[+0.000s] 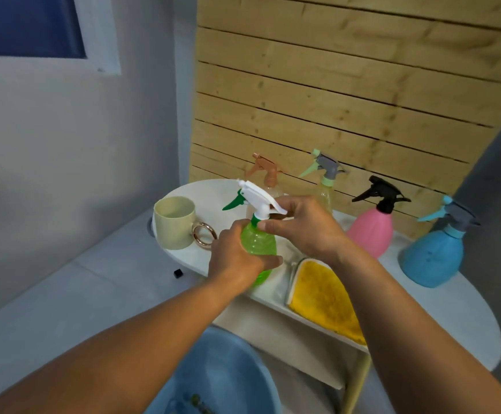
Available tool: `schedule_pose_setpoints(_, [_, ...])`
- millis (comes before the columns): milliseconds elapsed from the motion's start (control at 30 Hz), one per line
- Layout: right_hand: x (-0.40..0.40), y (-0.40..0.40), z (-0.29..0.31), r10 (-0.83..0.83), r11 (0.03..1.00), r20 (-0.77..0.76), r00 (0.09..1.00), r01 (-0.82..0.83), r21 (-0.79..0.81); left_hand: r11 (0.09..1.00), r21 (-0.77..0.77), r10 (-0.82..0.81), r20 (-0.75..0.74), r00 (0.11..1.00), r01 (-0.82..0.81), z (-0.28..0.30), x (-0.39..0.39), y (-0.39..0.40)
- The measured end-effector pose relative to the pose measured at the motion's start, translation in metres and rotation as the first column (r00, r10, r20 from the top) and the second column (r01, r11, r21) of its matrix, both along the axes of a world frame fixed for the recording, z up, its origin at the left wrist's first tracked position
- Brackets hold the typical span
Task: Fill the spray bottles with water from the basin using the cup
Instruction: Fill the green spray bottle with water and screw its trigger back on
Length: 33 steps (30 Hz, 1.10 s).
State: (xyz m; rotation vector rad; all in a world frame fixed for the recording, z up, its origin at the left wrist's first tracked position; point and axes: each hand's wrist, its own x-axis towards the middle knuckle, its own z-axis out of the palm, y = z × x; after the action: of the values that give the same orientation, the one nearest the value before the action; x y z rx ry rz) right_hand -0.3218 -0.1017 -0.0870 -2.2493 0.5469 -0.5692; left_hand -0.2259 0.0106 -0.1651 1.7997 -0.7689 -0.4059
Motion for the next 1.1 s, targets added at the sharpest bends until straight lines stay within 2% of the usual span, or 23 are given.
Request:
schedule_pose_setpoints(233, [-0.001, -0.006, -0.013, -0.013, 1.000, -0.012, 1.000, 0.013, 0.022, 0.999, -0.023, 0.041, 0.013, 0.999, -0.041, -0.013, -0.006, -0.006])
schedule_pose_setpoints(367, [-0.003, -0.004, -0.015, -0.011, 1.000, 0.000, 1.000, 0.011, 0.027, 0.986, -0.063, -0.157, -0.051, 0.986, 0.154, -0.014, -0.001, 0.004])
schedule_pose_setpoints(433, [-0.002, -0.002, -0.015, -0.031, 0.999, 0.004, 1.000, 0.031, 0.018, 0.971, -0.071, -0.233, -0.030, 0.972, 0.230, -0.014, 0.005, 0.009])
schedule_pose_setpoints(567, [-0.002, 0.008, -0.021, -0.154, 0.988, 0.033, 0.988, 0.153, 0.023, 0.992, -0.029, -0.119, 0.056, 0.991, 0.121, -0.013, 0.004, 0.008])
schedule_pose_setpoints(700, [-0.005, 0.018, -0.029, -0.241, 0.971, 0.066, 0.968, 0.240, 0.017, 0.989, 0.144, -0.052, 0.199, 0.979, 0.024, -0.008, -0.005, 0.002])
schedule_pose_setpoints(800, [-0.008, 0.017, -0.029, -0.195, 0.978, 0.076, 0.978, 0.188, 0.085, 0.984, 0.158, -0.099, 0.128, 0.987, 0.078, -0.003, -0.003, 0.002])
schedule_pose_setpoints(900, [-0.009, 0.008, -0.023, -0.128, 0.986, 0.050, 0.990, 0.122, 0.113, 0.963, 0.025, -0.268, -0.013, 0.963, 0.268, -0.005, 0.005, 0.006])
schedule_pose_setpoints(967, [-0.008, 0.002, -0.021, -0.113, 0.988, 0.030, 0.993, 0.109, 0.114, 0.951, -0.040, -0.307, -0.069, 0.949, 0.305, -0.007, 0.010, 0.009])
schedule_pose_setpoints(1033, [-0.007, -0.001, -0.021, -0.112, 0.987, 0.022, 0.993, 0.109, 0.116, 0.969, -0.015, -0.247, -0.008, 0.969, 0.247, -0.005, 0.010, 0.008])
schedule_pose_setpoints(1100, [-0.007, -0.001, -0.022, -0.115, 0.986, 0.023, 0.993, 0.111, 0.122, 0.985, 0.093, -0.157, 0.138, 0.978, 0.145, 0.000, 0.008, 0.005])
